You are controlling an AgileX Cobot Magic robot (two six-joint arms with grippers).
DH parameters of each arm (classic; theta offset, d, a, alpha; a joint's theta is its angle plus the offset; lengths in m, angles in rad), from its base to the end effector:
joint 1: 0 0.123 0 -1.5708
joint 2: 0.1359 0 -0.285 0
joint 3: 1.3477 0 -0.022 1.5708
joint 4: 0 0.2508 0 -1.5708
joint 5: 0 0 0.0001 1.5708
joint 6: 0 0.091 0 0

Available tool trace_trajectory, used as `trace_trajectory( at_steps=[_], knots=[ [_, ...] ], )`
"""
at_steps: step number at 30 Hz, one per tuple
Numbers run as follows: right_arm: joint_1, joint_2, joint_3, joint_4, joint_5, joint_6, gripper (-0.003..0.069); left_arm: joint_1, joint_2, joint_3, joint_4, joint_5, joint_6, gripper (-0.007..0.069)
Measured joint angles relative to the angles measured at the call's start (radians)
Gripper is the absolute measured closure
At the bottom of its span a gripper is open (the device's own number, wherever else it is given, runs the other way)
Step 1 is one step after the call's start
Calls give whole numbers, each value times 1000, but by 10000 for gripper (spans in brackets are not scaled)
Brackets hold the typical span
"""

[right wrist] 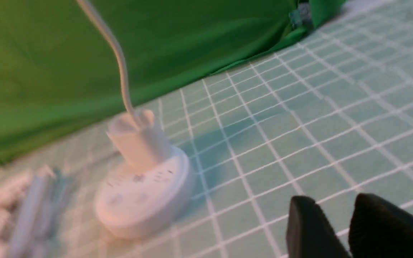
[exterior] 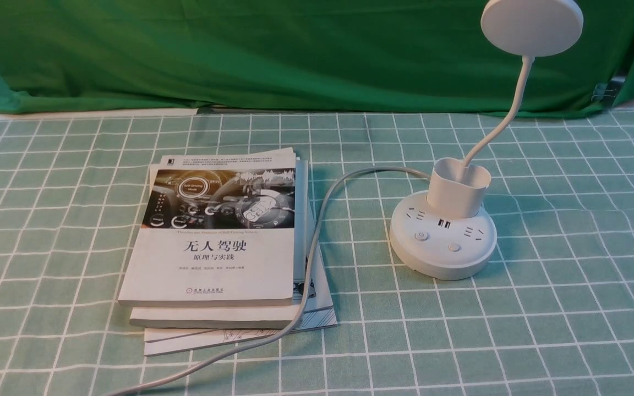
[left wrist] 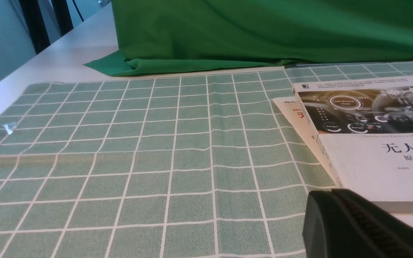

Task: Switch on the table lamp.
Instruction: 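Press the button on the base of the white desk lamp with the right gripper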

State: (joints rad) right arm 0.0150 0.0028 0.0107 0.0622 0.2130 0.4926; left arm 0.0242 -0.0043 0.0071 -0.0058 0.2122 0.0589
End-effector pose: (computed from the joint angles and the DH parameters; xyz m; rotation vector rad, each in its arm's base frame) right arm 0.0563 0.0020 0.1901 0.4503 1.6691 0.4326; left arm 0.0557 0.0012 0.1918 0.0256 1.6987 0.0568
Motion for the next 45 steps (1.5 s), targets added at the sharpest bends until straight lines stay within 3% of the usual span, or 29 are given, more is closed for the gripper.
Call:
trace_trajectory(
  at_steps=[5, 7, 15, 20, 26, 29, 32, 34, 35, 39, 45],
  knots=[
    [0, 0, 0, 15, 0, 453, 421, 0, 0, 0, 0, 0, 0, 603],
    [0, 0, 0, 18, 0, 562, 421, 0, 0, 0, 0, 0, 0, 603],
    [0, 0, 0, -4, -27, 569, 421, 0, 0, 0, 0, 0, 0, 603],
    [0, 0, 0, -8, -221, 301, 439, 0, 0, 0, 0, 0, 0, 603],
    [0, 62, -95, -8, -213, 123, 543, 0, 0, 0, 0, 0, 0, 603],
    [6, 195, -245, -8, -142, -84, 627, 0, 0, 0, 0, 0, 0, 603],
    [26, 363, -430, -10, 29, -297, 630, 0, 0, 0, 0, 0, 0, 603],
    [35, 420, -490, -10, 99, -361, 630, 0, 0, 0, 0, 0, 0, 603],
    [50, 514, -583, -10, 215, -450, 630, 0, 0, 0, 0, 0, 0, 603],
    [93, 725, -745, -8, 413, -576, 630, 0, 0, 0, 0, 0, 0, 603],
    [202, 956, -827, -7, 445, -635, 630, 0, 0, 0, 6, 1, 0, 603]
  ],
)
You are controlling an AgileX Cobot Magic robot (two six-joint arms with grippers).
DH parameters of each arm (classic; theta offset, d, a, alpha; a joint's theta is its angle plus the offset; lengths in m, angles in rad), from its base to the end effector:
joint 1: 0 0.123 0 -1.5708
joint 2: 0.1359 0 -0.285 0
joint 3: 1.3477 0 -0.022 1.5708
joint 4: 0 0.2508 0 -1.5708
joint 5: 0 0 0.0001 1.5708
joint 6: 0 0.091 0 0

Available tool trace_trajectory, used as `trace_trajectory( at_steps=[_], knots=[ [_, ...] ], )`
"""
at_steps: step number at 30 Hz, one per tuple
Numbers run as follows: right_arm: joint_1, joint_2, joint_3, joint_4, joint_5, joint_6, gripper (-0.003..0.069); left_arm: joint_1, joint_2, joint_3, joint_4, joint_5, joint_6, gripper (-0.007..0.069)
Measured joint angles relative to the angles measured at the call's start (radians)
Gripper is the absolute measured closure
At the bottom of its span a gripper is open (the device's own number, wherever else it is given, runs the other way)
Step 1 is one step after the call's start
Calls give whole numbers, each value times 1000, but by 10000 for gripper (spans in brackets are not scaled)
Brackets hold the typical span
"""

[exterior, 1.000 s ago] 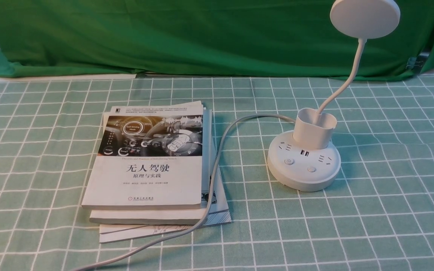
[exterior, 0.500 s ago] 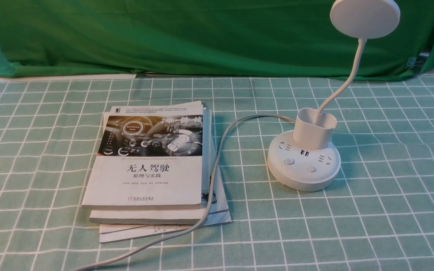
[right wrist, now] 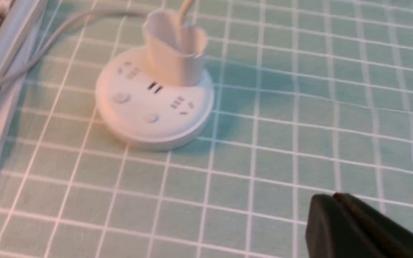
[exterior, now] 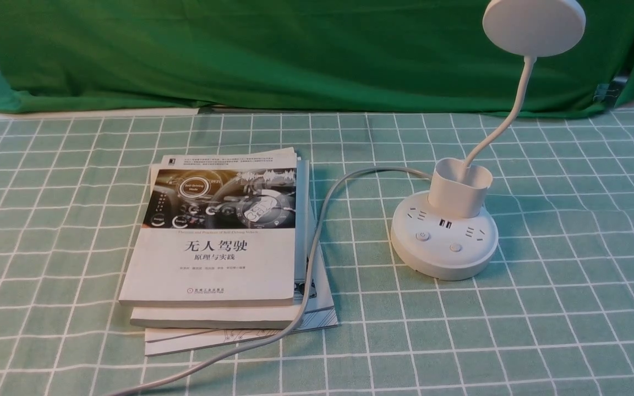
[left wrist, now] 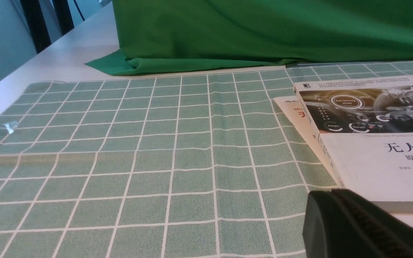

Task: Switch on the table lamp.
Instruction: 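Press the button on the base of the white desk lamp with the right gripper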

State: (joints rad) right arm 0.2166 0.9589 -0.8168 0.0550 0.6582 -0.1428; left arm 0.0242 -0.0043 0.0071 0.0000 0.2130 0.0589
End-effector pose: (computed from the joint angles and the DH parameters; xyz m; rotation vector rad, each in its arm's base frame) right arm 0.1847 0.0438 0.3250 -0.3767 2.2534 0.0997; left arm 0.0557 0.0013 0.1917 0.0295 1.6995 0.0621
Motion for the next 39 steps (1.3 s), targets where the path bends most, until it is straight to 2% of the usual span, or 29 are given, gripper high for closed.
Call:
trace_trajectory(
  at_steps=[6, 18, 25, 39],
  knots=[
    [122, 273, -67, 0, -66, -21, 630, 0, 0, 0, -6, 0, 0, 603],
    [145, 692, -270, 8, -158, -28, 630, 0, 0, 0, -6, 0, 0, 603],
    [169, 818, -342, 65, -166, -62, 631, 0, 0, 0, -6, 0, 0, 603],
    [173, 874, -349, 71, -177, -64, 631, 0, 0, 0, -6, 0, 0, 603]
  ],
)
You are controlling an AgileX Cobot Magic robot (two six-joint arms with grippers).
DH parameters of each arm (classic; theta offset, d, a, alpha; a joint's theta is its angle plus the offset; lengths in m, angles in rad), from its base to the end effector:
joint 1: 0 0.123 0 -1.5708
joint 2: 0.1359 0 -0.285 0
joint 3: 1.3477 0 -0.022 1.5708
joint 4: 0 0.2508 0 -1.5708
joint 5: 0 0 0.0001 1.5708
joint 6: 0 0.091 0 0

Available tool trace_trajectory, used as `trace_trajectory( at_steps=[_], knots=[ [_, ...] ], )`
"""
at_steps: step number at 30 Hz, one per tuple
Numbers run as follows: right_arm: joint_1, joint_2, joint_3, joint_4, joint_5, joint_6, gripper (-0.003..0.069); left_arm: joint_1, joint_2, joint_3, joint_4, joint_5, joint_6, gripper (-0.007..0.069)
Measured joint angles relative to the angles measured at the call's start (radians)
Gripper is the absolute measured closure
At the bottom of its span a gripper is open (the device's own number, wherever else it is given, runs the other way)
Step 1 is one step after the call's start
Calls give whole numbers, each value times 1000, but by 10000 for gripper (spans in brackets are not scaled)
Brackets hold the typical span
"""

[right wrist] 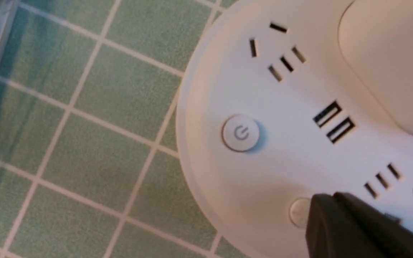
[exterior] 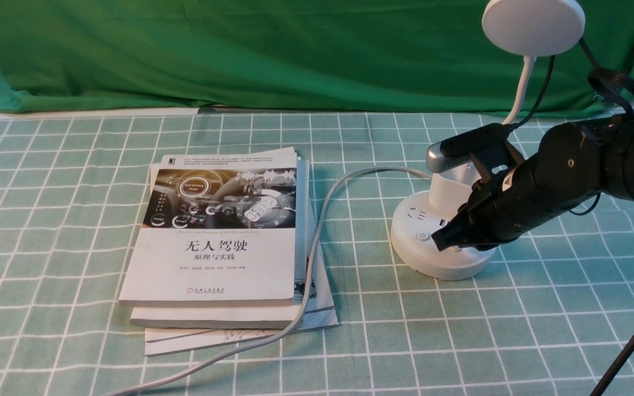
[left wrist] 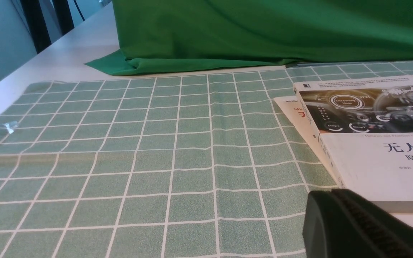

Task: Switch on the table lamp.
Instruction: 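Press the button on the base of the white desk lamp with the right gripper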

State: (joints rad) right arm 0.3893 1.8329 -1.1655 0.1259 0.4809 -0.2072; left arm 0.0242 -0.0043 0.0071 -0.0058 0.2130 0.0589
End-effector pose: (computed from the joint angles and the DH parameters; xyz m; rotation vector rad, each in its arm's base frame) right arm 0.3466 0.1479 0.1874 -0.6524 2.5551 0.1771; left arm 0.0557 0.0012 0.1917 0.0256 1.6995 0.0568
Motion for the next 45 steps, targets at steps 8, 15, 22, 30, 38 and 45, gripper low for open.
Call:
trace_trajectory(
  at_steps=[8, 15, 22, 30, 38, 45],
  knots=[
    [0, 30, -2, 0, -8, -7, 631, 0, 0, 0, 0, 0, 0, 603],
    [0, 32, -3, 0, -7, -11, 628, 0, 0, 0, 0, 0, 0, 603],
    [0, 49, -17, 4, 13, -21, 626, 0, 0, 0, 0, 0, 0, 603],
    [0, 64, -30, 8, 31, -29, 622, 0, 0, 0, 0, 0, 0, 603],
    [0, -28, -5, 8, 76, -20, 619, 0, 0, 0, 0, 0, 0, 603],
    [0, -325, 21, 0, 129, 9, 619, 0, 0, 0, 0, 0, 0, 603]
  ],
)
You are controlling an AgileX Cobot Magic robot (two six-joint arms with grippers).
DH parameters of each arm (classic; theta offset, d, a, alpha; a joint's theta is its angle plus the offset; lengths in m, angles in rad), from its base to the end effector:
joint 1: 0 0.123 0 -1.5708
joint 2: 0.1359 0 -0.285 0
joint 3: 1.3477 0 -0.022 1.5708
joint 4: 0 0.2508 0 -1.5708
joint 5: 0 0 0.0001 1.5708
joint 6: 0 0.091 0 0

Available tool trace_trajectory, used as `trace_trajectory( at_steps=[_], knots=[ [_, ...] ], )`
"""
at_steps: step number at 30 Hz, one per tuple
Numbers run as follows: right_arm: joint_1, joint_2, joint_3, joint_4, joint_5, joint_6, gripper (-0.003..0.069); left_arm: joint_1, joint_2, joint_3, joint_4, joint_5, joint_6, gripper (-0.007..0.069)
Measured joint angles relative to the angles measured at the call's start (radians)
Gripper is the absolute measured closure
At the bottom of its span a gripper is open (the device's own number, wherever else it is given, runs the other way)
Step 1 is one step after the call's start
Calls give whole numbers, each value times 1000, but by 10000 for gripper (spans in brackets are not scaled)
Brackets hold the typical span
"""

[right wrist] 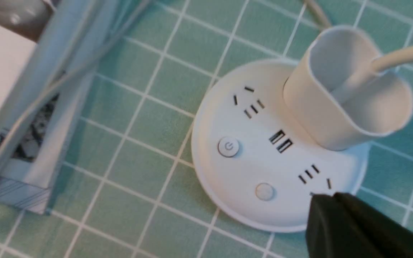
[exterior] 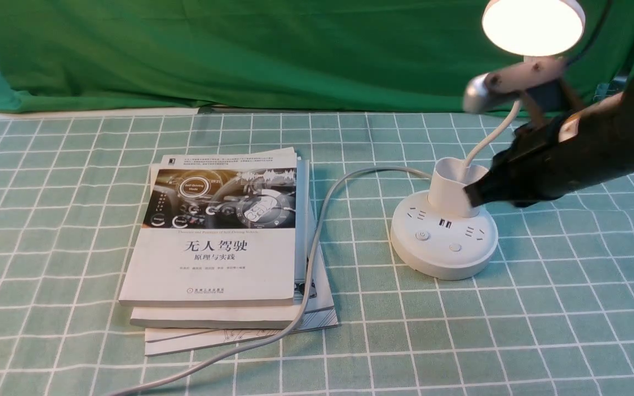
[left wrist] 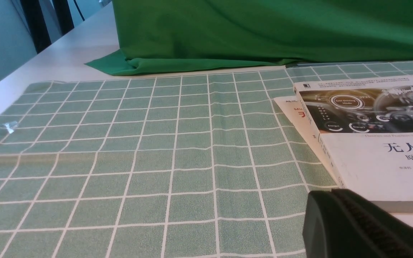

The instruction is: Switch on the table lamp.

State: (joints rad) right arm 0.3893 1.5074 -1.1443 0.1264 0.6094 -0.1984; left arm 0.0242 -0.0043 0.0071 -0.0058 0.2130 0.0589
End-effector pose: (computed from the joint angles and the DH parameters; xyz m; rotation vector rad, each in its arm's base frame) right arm 0.2987 0.1297 0.2900 -0.6207 2.3820 0.2177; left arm 0.0557 0.0012 0.1917 0.0256 1.6995 0.0568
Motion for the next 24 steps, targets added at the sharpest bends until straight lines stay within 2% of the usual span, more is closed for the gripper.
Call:
trace_trajectory(
  at_steps=[5, 10, 14, 24],
  knots=[
    [0, -205, 131, -1, 16, 22, 619, 0, 0, 0, 0, 0, 0, 603],
    [0, -554, 368, -1, -164, 59, 619, 0, 0, 0, 0, 0, 0, 603],
    [0, -764, 482, 0, -233, 92, 608, 0, 0, 0, 0, 0, 0, 603],
    [0, -1093, 609, 9, -273, 115, 580, 0, 0, 0, 0, 0, 0, 603]
  ],
)
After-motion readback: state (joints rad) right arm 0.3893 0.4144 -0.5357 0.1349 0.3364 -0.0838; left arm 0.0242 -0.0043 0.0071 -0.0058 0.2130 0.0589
